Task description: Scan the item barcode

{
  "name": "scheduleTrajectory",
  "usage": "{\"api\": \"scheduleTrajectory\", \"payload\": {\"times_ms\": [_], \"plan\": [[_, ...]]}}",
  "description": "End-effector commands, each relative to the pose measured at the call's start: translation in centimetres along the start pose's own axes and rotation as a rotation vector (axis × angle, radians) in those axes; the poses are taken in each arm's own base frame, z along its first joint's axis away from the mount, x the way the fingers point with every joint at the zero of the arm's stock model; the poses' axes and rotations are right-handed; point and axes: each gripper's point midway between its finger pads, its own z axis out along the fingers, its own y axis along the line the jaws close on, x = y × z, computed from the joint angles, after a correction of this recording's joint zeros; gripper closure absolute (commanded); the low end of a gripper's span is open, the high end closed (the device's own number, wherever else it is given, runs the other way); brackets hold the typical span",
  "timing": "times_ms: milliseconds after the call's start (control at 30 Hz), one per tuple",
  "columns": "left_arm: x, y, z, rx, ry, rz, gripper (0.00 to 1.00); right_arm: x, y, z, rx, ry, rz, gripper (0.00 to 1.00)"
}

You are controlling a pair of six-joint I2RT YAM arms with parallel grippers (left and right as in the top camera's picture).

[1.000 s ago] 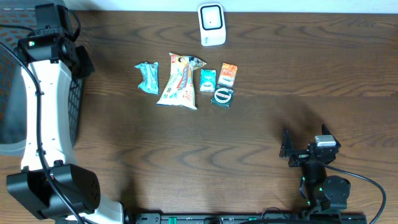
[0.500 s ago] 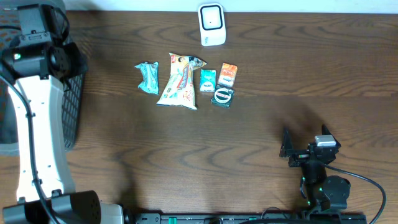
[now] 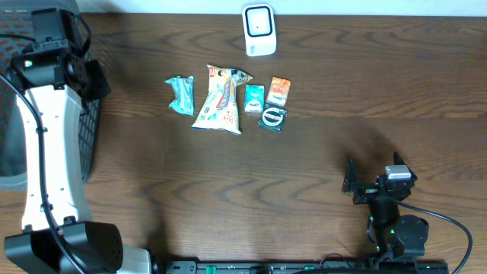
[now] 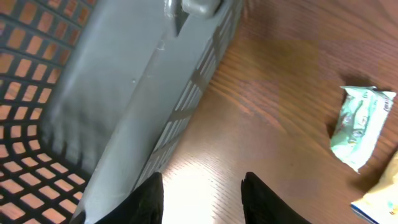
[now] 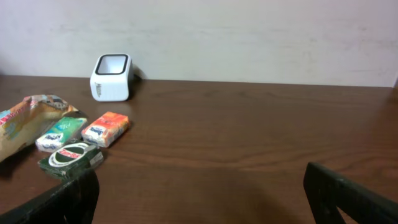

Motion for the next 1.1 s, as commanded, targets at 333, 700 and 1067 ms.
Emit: {"api": "scheduleTrajectory", "payload": {"times_ms": [333, 700, 1067], "plan": [[-0.6, 1.4, 0.0, -0.053, -0.027, -0.028, 0.55, 0.1, 0.1, 0.0, -0.005, 0.0, 0.0, 0.01], [-1.4, -9.8, -5.5, 0.634, -0.096, 0.097, 0.25, 0.1, 0.1, 0.0, -0.005, 0.0, 0.0, 0.01], [-2.2, -10.9, -2.3, 0.405, -0.136, 0.182, 0.02, 0.1, 0.1, 0.0, -0.005, 0.0, 0.0, 0.01]]}}
